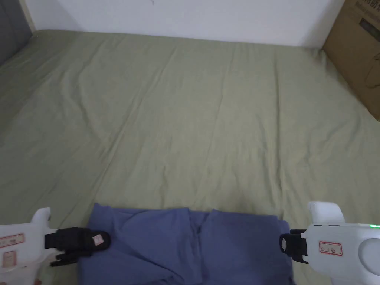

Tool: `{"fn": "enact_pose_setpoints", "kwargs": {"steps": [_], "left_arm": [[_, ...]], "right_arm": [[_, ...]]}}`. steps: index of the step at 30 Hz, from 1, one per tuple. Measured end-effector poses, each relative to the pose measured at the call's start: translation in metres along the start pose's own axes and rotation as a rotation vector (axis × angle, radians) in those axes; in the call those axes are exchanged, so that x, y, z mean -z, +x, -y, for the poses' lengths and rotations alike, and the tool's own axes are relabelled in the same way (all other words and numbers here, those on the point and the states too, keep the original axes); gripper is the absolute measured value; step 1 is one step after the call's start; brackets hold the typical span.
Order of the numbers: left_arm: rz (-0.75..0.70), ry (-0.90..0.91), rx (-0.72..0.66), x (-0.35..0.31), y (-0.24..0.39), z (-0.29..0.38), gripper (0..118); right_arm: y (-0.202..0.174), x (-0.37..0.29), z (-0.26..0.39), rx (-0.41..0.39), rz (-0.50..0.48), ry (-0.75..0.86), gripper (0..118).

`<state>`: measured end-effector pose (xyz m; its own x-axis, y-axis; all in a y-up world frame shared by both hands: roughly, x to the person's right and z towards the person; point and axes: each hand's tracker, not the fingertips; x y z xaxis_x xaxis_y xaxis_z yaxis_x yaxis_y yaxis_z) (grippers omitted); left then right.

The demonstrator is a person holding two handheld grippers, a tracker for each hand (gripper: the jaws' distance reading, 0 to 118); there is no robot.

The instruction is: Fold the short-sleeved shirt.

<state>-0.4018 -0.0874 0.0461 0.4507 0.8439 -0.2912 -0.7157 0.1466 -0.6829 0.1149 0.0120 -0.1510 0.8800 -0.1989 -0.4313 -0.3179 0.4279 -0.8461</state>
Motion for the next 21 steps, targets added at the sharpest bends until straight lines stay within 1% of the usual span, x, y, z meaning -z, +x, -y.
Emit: {"fn": "enact_pose_setpoints", "kwargs": {"steps": [3,4,8,11,12,13,15,17,19,20,21], "left_arm": [[-0.079,0.032,-0.007,-0.032,-0.006,-0.009,10],[-0.092,0.031,-0.004,-0.034,0.007,-0.006,10],[-0.152,0.029,0.022,-0.039,0.018,-0.010,10],[-0.241,0.023,0.078,-0.036,0.052,-0.011,10],[-0.280,0.015,0.081,-0.031,0.082,-0.001,10],[-0.324,0.012,0.050,-0.030,0.098,0.000,10],[-0.287,0.045,0.069,-0.026,0.131,0.005,10],[-0.248,0.035,0.104,-0.016,0.164,0.007,10],[-0.253,0.042,0.189,-0.001,0.201,0.011,10],[-0.265,0.039,0.231,0.007,0.205,0.004,10],[-0.266,0.037,0.245,0.018,0.218,0.009,10]], "right_arm": [[0.000,0.004,0.003,-0.003,-0.004,-0.008,0],[0.000,0.005,0.004,-0.001,-0.007,-0.009,0],[0.002,0.005,0.006,-0.011,-0.001,-0.001,0],[0.008,0.002,0.008,-0.003,-0.014,0.005,0],[0.010,0.002,0.008,0.001,-0.014,0.007,0],[0.013,0.000,0.009,0.004,-0.015,0.010,0],[0.021,-0.005,0.011,0.037,-0.021,0.024,0],[0.031,-0.011,0.014,0.064,-0.036,0.043,0],[0.036,-0.018,0.017,0.070,-0.033,0.052,0],[0.040,-0.020,0.019,0.076,-0.026,0.054,0],[0.045,-0.021,0.020,0.080,-0.021,0.054,0]]}}
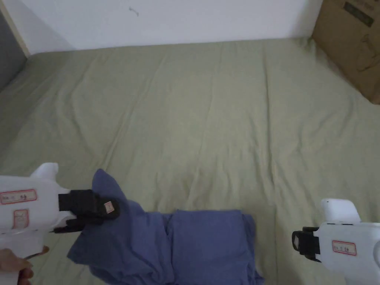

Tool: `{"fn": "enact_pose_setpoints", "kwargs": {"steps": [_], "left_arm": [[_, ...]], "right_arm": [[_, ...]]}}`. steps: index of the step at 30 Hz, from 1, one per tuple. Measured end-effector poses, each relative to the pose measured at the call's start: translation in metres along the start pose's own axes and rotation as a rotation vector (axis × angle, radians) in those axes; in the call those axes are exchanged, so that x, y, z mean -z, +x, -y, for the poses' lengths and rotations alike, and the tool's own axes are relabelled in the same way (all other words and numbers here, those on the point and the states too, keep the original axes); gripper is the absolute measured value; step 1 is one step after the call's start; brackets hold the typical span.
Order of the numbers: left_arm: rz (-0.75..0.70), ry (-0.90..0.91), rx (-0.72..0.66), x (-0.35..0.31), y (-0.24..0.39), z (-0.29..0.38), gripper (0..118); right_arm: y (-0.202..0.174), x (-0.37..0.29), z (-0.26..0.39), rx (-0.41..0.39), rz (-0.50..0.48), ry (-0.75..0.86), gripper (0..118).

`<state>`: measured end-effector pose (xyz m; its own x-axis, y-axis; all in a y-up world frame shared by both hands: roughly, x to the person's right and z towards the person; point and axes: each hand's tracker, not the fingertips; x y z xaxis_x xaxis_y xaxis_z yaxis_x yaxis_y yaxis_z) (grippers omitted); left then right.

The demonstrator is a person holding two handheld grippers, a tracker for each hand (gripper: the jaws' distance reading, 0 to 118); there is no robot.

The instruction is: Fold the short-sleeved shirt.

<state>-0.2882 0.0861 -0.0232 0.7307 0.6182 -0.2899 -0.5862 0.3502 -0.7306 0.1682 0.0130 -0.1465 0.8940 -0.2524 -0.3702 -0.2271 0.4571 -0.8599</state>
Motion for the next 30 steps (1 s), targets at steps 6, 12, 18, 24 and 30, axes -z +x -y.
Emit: {"fn": "enact_pose_setpoints", "kwargs": {"steps": [6,12,18,24,30], "left_arm": [[0.094,-0.154,0.053,0.076,0.068,0.012,10],[0.070,-0.298,0.040,0.162,0.085,0.021,11],[0.160,-0.350,-0.036,0.194,0.090,0.027,64],[0.182,-0.345,-0.016,0.169,0.086,0.022,99],[0.133,-0.189,0.001,0.128,0.049,0.010,3]], "right_arm": [[0.030,-0.008,0.011,0.039,0.057,0.011,0],[0.049,-0.018,0.025,0.108,0.065,0.010,0],[0.058,-0.015,0.030,0.161,0.077,-0.005,0],[0.049,-0.010,0.028,0.143,0.065,-0.019,0],[0.040,-0.004,0.022,0.121,0.048,-0.019,0]]}}
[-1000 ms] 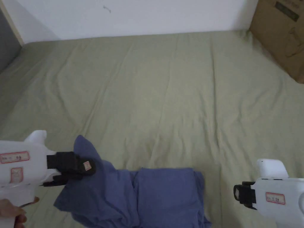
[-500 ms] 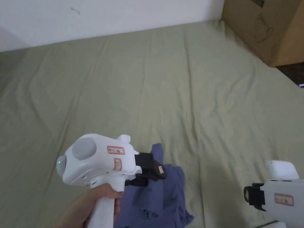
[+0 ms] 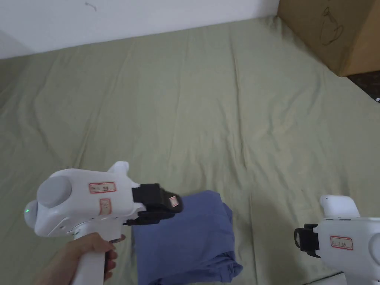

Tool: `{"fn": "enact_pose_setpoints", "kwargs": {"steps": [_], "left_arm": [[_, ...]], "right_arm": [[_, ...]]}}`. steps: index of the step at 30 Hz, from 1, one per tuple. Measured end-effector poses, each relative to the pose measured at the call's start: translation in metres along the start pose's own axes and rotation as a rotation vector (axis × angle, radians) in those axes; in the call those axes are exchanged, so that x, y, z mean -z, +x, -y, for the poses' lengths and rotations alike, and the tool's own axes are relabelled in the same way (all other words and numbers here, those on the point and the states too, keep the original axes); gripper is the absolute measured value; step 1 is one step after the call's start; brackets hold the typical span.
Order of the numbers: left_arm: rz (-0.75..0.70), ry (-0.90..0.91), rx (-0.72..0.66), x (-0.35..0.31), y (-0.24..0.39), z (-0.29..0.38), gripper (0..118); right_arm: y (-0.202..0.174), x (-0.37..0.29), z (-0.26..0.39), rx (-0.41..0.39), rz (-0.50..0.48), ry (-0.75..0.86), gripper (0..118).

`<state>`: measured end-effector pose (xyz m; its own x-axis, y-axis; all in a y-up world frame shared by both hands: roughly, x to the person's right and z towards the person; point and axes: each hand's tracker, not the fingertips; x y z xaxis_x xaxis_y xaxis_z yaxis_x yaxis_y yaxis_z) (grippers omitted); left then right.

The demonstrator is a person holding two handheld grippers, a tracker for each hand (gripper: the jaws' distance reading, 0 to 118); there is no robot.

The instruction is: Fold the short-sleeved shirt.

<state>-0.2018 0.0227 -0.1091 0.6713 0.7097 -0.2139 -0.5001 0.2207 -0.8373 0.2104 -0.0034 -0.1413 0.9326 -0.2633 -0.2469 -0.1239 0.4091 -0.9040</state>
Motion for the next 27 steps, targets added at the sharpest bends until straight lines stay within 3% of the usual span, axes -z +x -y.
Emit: {"fn": "enact_pose_setpoints", "kwargs": {"steps": [4,9,14,17,25,27], "left_arm": [[-0.065,-0.020,0.049,0.015,-0.016,0.009,1],[0.057,-0.121,0.065,0.071,-0.009,0.033,0],[0.003,-0.274,0.127,0.124,0.002,0.055,0],[-0.012,-0.277,0.150,0.132,0.010,0.060,0],[-0.049,-0.347,0.383,0.140,0.040,0.085,0],[-0.029,-0.335,0.329,0.141,0.037,0.082,0]], "right_arm": [[-0.007,0.001,-0.001,-0.020,-0.010,-0.001,0],[-0.009,0.001,-0.002,-0.030,-0.012,-0.003,0],[0.000,-0.004,-0.003,-0.028,-0.008,0.003,0],[0.010,-0.007,-0.003,-0.021,0.011,0.014,0],[0.012,0.001,0.005,-0.007,0.011,-0.006,0],[0.008,0.002,0.006,-0.014,0.008,-0.012,0]]}}
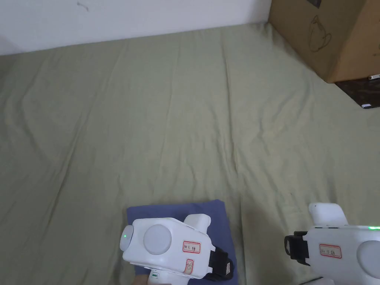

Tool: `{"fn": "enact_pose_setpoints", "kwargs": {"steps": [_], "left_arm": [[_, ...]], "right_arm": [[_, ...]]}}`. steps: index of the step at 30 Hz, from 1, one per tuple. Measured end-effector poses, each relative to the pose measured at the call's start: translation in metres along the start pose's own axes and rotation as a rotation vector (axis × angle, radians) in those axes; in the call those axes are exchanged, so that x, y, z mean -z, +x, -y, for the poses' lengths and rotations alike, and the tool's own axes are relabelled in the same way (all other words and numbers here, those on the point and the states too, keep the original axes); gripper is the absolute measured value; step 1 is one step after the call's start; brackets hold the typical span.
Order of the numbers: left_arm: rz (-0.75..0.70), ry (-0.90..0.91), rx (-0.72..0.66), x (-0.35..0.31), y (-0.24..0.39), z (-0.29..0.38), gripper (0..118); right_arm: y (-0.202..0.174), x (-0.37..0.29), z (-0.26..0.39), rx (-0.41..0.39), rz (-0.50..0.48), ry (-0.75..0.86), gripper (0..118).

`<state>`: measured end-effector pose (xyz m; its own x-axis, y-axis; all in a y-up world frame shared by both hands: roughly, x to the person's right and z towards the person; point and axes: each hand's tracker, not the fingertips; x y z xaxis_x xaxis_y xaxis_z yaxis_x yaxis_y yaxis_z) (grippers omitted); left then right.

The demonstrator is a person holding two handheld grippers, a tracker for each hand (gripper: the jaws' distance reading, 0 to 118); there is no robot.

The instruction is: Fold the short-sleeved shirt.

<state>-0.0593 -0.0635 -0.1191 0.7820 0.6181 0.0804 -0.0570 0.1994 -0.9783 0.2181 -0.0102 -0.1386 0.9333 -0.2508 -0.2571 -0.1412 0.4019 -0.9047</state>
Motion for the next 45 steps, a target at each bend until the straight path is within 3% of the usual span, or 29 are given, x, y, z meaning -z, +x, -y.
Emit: {"fn": "enact_pose_setpoints", "kwargs": {"steps": [6,9,14,19,24,28,32,33,34,36,37,38,42,45], "left_arm": [[0.144,0.060,0.030,-0.027,0.003,0.013,0],[0.133,0.164,0.028,-0.062,-0.005,0.015,0],[0.114,0.398,-0.116,-0.151,-0.056,0.036,0],[0.056,0.516,-0.287,-0.197,-0.117,0.074,0],[0.111,0.545,-0.391,-0.198,-0.144,0.104,0],[0.131,0.531,-0.438,-0.184,-0.149,0.111,0],[0.166,0.498,-0.461,-0.166,-0.158,0.107,1],[0.174,0.495,-0.468,-0.162,-0.160,0.105,7],[0.179,0.492,-0.474,-0.160,-0.155,0.102,20],[0.182,0.481,-0.479,-0.153,-0.156,0.095,91],[0.187,0.480,-0.479,-0.149,-0.156,0.093,114],[0.201,0.481,-0.471,-0.144,-0.159,0.092,118],[0.334,0.470,-0.511,-0.130,-0.169,0.084,118],[0.342,0.435,-0.514,-0.113,-0.169,0.072,118]], "right_arm": [[-0.016,-0.001,-0.008,-0.047,-0.005,-0.003,0],[-0.031,-0.003,-0.016,-0.079,-0.012,0.009,0],[-0.073,-0.002,-0.034,-0.199,-0.075,0.028,0],[-0.124,0.015,-0.043,-0.337,-0.150,0.019,0],[-0.150,0.061,-0.038,-0.320,-0.225,-0.076,0],[-0.148,0.097,-0.030,-0.291,-0.210,-0.147,0],[-0.145,0.090,-0.036,-0.259,-0.227,-0.147,0],[-0.145,0.090,-0.036,-0.282,-0.224,-0.146,0],[-0.147,0.091,-0.035,-0.304,-0.218,-0.149,0],[-0.149,0.090,-0.034,-0.311,-0.214,-0.151,0],[-0.149,0.090,-0.034,-0.310,-0.212,-0.152,0],[-0.149,0.090,-0.034,-0.309,-0.211,-0.153,0],[-0.148,0.089,-0.034,-0.293,-0.218,-0.158,0],[-0.146,0.089,-0.035,-0.281,-0.223,-0.163,0]]}}
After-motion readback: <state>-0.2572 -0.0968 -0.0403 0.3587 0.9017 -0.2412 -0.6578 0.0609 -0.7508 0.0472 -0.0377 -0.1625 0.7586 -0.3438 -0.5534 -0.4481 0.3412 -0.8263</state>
